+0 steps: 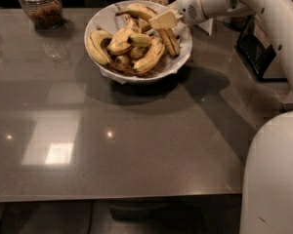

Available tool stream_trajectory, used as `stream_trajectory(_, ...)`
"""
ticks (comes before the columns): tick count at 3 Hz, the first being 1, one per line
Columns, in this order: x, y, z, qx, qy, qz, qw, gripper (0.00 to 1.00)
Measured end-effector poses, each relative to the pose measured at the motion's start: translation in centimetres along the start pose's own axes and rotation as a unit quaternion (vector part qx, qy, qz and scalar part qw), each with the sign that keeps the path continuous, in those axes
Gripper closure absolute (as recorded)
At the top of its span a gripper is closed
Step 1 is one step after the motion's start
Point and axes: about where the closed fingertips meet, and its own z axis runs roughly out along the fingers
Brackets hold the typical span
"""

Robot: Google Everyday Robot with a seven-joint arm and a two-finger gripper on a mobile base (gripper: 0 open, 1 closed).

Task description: Pick banana from white bowl

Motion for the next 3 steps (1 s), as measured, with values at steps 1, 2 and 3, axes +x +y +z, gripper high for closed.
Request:
stream_trajectory(1, -1.6, 0.4, -1.3, 0.007, 0.022, -0.021, 0.9995, 1.00)
stream_trajectory(2, -3.3, 0.9, -2.8, 0.006, 0.049, -0.034, 0.9982, 1.00)
stream_trajectory(3, -3.7, 1.9, -4.5, -0.007, 0.083, -0.026, 0.9962, 1.00)
